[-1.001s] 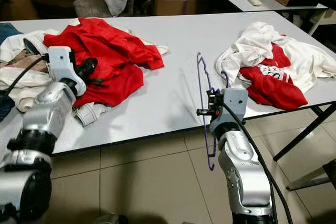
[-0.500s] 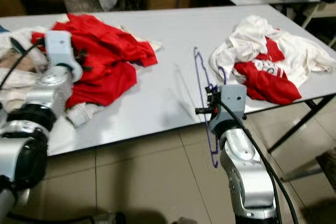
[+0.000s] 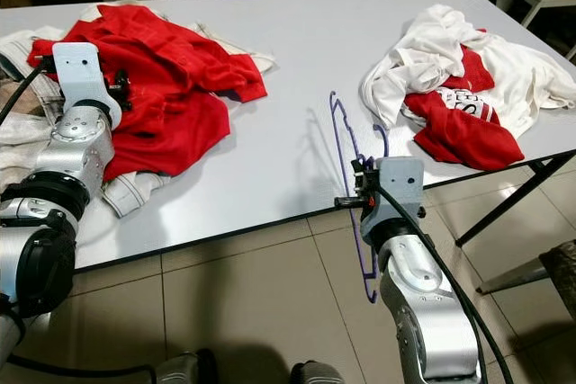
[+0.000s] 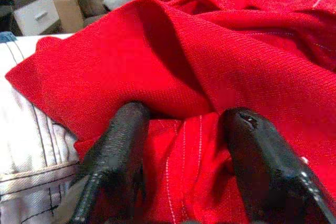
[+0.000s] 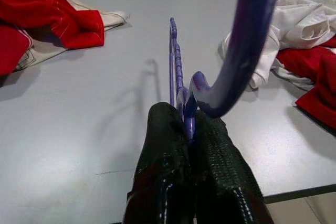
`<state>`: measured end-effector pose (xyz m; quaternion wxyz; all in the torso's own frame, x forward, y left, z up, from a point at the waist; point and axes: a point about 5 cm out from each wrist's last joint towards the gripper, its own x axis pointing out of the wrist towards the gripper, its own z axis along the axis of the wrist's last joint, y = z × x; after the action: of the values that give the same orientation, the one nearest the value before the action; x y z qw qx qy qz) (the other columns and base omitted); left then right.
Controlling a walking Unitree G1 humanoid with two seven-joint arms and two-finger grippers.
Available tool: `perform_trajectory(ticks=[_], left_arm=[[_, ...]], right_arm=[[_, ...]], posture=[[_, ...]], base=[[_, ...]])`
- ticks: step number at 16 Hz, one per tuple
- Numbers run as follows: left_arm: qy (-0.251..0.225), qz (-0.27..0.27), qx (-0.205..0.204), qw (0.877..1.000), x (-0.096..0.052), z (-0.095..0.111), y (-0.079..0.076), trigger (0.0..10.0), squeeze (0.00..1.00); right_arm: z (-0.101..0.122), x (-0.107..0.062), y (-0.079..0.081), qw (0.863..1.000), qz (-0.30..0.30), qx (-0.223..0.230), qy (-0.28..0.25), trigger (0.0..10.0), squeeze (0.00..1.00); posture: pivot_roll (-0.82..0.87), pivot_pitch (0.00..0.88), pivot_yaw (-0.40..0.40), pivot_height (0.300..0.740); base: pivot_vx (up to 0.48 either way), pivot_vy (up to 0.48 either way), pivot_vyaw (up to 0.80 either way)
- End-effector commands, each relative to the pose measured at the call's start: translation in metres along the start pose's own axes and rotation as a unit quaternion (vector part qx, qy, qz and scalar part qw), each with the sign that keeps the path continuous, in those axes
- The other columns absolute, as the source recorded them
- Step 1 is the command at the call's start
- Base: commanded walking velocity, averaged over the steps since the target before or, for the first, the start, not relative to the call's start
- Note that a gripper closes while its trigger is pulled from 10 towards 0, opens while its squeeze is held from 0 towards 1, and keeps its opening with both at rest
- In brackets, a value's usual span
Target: Hang hanger
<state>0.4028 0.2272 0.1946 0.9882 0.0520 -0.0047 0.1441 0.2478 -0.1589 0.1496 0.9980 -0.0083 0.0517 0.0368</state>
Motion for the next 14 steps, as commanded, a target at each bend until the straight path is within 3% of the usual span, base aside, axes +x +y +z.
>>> perform_trajectory(ticks=[1,3,4,5,7,8,9,10,14], left_arm=[[-0.023,0.014,-0.005,1.000,0.000,0.006,-0.002,10.0,1.00],[-0.059,-0.002,-0.047,0.997,-0.001,0.013,-0.007,10.0,1.00],[-0.079,-0.020,-0.073,0.994,-0.003,0.015,-0.012,10.0,0.23],[-0.082,-0.032,-0.086,0.992,-0.004,0.014,-0.015,10.0,0.00],[-0.082,-0.045,-0.098,0.991,-0.006,0.011,-0.019,10.0,0.00],[-0.077,-0.051,-0.099,0.991,-0.007,0.008,-0.021,5.5,0.00],[-0.075,-0.054,-0.099,0.991,-0.007,0.007,-0.021,3.5,0.00],[-0.063,-0.058,-0.098,0.991,-0.007,0.003,-0.023,0.0,0.00],[-0.047,-0.074,-0.110,0.990,-0.008,-0.002,-0.025,0.0,0.00]], right_arm=[[0.000,-0.001,-0.006,1.000,-0.012,-0.003,0.005,10.0,0.00],[0.002,0.001,-0.007,1.000,-0.013,-0.003,0.005,10.0,0.00],[0.003,0.002,-0.007,1.000,-0.013,-0.003,0.006,10.0,0.00],[0.003,0.002,-0.007,1.000,-0.012,-0.003,0.005,10.0,0.00],[0.003,0.003,-0.006,1.000,-0.009,-0.004,0.004,10.0,0.00],[0.004,0.003,-0.005,1.000,-0.007,-0.004,0.003,10.0,0.00],[0.004,0.003,-0.005,1.000,-0.006,-0.004,0.003,10.0,0.00],[0.004,0.003,-0.005,1.000,-0.006,-0.005,0.003,10.0,0.00],[0.005,0.003,-0.004,1.000,-0.003,-0.006,0.003,10.0,0.00]], posture=[[-0.31,0.135,-0.040,0.740],[-0.30,0.130,-0.042,0.740],[-0.30,0.120,-0.044,0.740],[-0.30,0.117,-0.045,0.740],[-0.30,0.108,-0.046,0.740],[-0.30,0.105,-0.046,0.740],[-0.30,0.105,-0.046,0.740],[-0.30,0.099,-0.045,0.740],[-0.30,0.085,-0.044,0.740]], base=[[0.000,0.000,0.00],[0.000,0.000,0.00],[0.000,0.000,0.00],[0.000,0.000,0.00],[0.000,0.000,0.00],[0.000,0.000,0.00],[0.000,0.000,0.00],[0.000,0.000,0.00],[0.000,0.000,0.00]])
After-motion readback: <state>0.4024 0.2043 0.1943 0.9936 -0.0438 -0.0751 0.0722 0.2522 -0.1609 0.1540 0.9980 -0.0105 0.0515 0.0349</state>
